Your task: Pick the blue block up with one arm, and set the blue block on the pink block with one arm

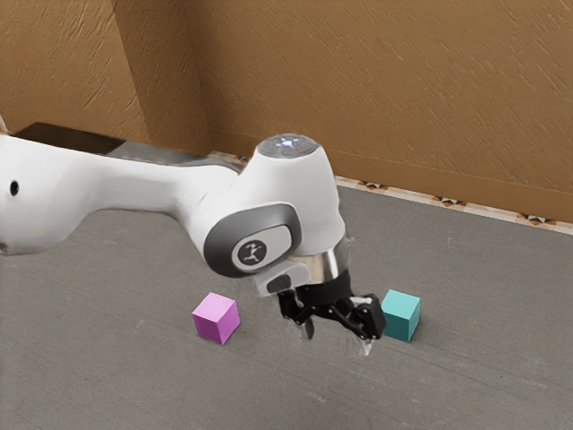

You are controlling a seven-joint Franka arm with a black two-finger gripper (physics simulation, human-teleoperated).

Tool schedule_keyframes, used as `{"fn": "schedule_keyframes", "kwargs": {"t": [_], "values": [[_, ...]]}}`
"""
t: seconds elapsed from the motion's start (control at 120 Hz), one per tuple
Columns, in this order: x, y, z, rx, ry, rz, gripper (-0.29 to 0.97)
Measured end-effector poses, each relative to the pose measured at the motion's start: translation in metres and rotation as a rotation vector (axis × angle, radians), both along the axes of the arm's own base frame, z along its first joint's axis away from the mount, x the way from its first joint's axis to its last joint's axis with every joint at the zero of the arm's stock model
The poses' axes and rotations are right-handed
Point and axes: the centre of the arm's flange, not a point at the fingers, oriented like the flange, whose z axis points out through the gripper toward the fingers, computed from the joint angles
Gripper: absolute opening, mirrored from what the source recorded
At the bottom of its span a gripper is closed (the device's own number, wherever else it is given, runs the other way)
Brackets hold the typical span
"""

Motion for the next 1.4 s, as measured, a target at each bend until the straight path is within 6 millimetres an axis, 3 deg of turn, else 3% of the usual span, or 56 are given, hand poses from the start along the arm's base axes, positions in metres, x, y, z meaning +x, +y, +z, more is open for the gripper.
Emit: {"fn": "schedule_keyframes", "kwargs": {"t": [0.142,0.25,0.375,0.492,0.575,0.65,0.817,0.983,1.208,1.4], "values": [[0.018,0.01,-0.004,0.013,-0.09,-0.108,0.68],[0.026,0.005,-0.007,0.006,-0.122,-0.173,0.68],[0.051,-0.005,-0.024,-0.014,-0.123,-0.227,0.68],[0.091,0.021,-0.03,0.008,-0.058,-0.198,0.68],[0.117,0.023,-0.038,0.017,0.02,-0.207,0.68],[0.123,0.021,-0.053,0.033,0.092,-0.234,0.68],[0.129,0.009,-0.06,0.062,0.174,-0.266,0.68],[0.141,-0.003,-0.038,0.059,0.141,-0.281,0.68],[0.18,0.006,-0.068,0.038,0.086,-0.232,0.68],[0.193,-0.005,-0.081,0.016,0.054,-0.194,0.68]]}}
